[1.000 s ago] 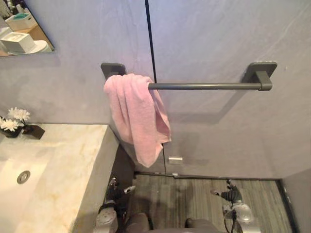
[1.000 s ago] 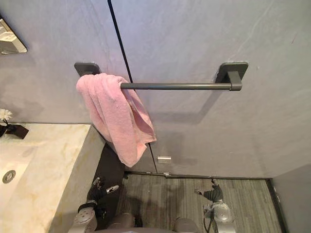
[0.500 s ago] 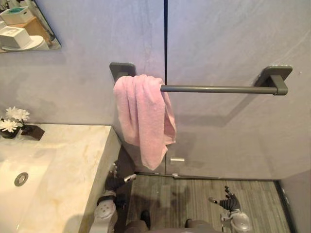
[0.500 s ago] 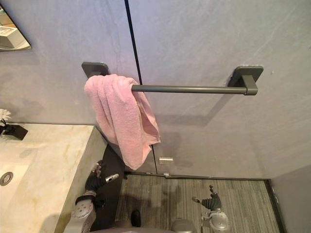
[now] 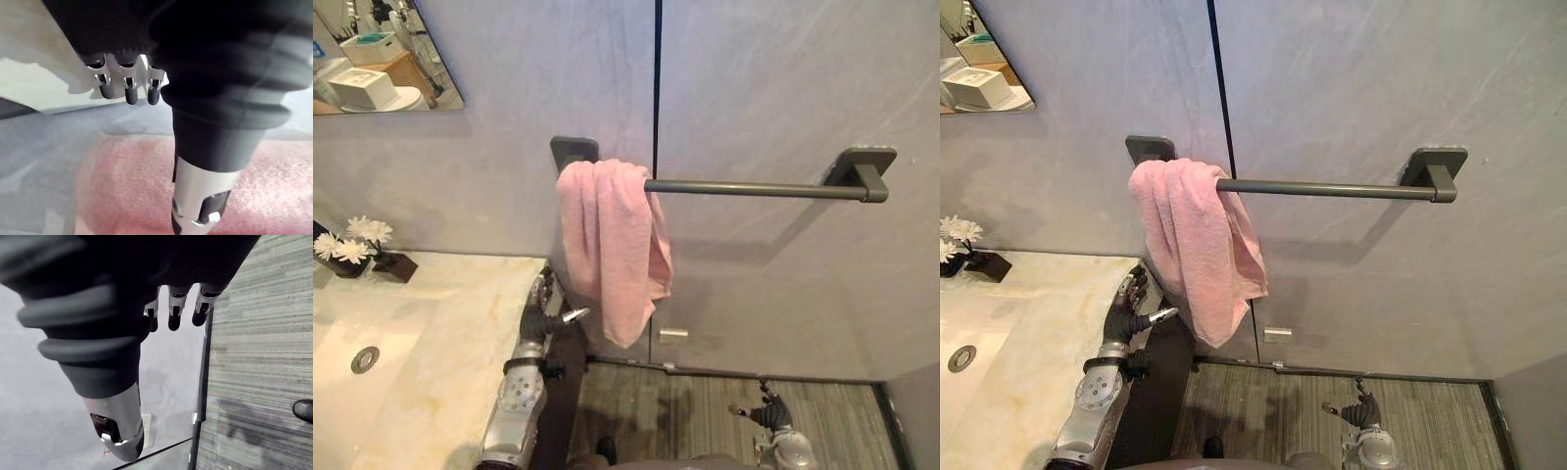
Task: Organize washtable
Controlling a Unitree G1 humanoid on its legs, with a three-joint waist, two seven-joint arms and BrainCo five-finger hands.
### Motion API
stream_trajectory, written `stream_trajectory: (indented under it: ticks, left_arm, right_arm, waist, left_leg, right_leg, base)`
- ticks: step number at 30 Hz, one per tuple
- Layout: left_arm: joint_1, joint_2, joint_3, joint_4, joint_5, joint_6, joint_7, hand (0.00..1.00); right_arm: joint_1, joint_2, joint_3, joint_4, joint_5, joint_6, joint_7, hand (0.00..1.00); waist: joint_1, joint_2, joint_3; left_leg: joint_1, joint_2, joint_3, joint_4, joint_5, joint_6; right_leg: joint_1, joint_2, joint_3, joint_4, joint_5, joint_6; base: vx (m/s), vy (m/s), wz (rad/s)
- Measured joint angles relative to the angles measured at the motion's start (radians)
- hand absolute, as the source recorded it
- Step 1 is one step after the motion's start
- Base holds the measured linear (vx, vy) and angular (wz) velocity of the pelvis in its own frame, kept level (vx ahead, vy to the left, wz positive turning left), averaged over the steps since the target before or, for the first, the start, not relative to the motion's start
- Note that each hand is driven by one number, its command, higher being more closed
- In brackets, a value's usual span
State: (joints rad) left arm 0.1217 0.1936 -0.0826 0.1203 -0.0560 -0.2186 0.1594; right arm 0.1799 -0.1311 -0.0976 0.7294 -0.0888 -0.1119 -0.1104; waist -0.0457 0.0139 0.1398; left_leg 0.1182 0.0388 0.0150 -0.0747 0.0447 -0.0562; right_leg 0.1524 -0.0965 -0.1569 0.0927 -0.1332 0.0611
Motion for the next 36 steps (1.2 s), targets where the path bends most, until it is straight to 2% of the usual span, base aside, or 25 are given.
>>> stream_trajectory:
  ticks: [8,9,15,21,24,26,32,36]
  left_arm:
    - [-0.065,0.017,-0.045,0.072,0.088,0.005,0.005,0.00]
    - [-0.072,0.017,-0.047,0.088,0.103,0.012,0.000,1.00]
    - [-0.122,0.025,-0.083,0.145,0.126,0.018,-0.006,1.00]
    - [-0.131,0.048,-0.083,0.167,0.148,0.019,-0.005,1.00]
    - [-0.145,0.059,-0.074,0.164,0.148,0.018,-0.004,1.00]
    - [-0.145,0.059,-0.069,0.161,0.148,0.018,-0.001,1.00]
    - [-0.139,0.059,-0.064,0.123,0.145,0.018,0.018,1.00]
    - [-0.138,0.058,-0.067,0.080,0.134,0.014,0.021,1.00]
  right_arm:
    - [-0.014,-0.010,0.040,0.001,0.000,0.000,0.009,0.00]
    - [-0.014,-0.011,0.039,0.001,0.000,0.000,0.009,0.00]
    - [-0.016,-0.012,0.041,0.000,0.000,0.000,0.023,0.00]
    - [-0.012,-0.016,0.060,-0.039,0.001,0.001,0.027,0.00]
    - [-0.010,-0.017,0.068,-0.156,0.001,-0.001,0.027,0.00]
    - [-0.011,-0.027,0.075,-0.277,0.000,-0.023,0.027,0.00]
    - [-0.019,-0.040,0.119,-0.485,-0.001,-0.042,0.028,0.00]
    - [-0.052,-0.080,0.174,-0.604,0.003,-0.080,0.038,0.00]
  waist:
    - [-0.026,-0.008,0.000]
    - [-0.030,-0.008,0.000]
    - [-0.049,-0.009,0.000]
    - [-0.051,-0.012,0.001]
    - [-0.052,-0.013,0.001]
    - [-0.051,-0.015,0.002]
    - [-0.049,-0.018,0.001]
    - [-0.030,-0.020,-0.001]
  left_leg:
    - [0.017,0.003,0.037,-0.018,0.007,0.003]
    - [0.019,0.004,0.045,-0.018,0.007,0.003]
    - [0.019,0.005,0.052,-0.019,0.007,0.003]
    - [0.017,0.012,0.068,-0.020,0.005,0.002]
    - [0.016,0.014,0.070,-0.020,0.005,0.002]
    - [0.012,0.014,0.073,-0.020,0.005,0.001]
    - [0.007,0.016,0.082,-0.020,0.005,0.001]
    - [0.000,0.022,0.103,-0.020,0.004,0.002]
  right_leg:
    - [0.001,0.005,0.035,-0.030,0.031,0.002]
    - [0.000,0.006,0.044,-0.033,0.035,0.002]
    - [0.001,0.008,0.051,-0.051,0.044,0.006]
    - [-0.003,0.015,0.074,-0.062,0.051,0.005]
    - [-0.006,0.016,0.078,-0.062,0.051,0.004]
    - [-0.011,0.016,0.083,-0.062,0.051,0.004]
    - [-0.020,0.018,0.094,-0.064,0.057,0.003]
    - [-0.035,0.024,0.117,-0.062,0.066,0.002]
  base:
    - [-0.05,-0.001,-0.16]
    - [-0.05,-0.001,-0.15]
    - [-0.05,-0.008,-0.06]
    - [0.00,-0.014,-0.08]
    - [0.00,-0.014,-0.03]
    - [-0.01,-0.011,-0.05]
    - [-0.02,-0.007,-0.05]
    - [-0.03,-0.009,-0.16]
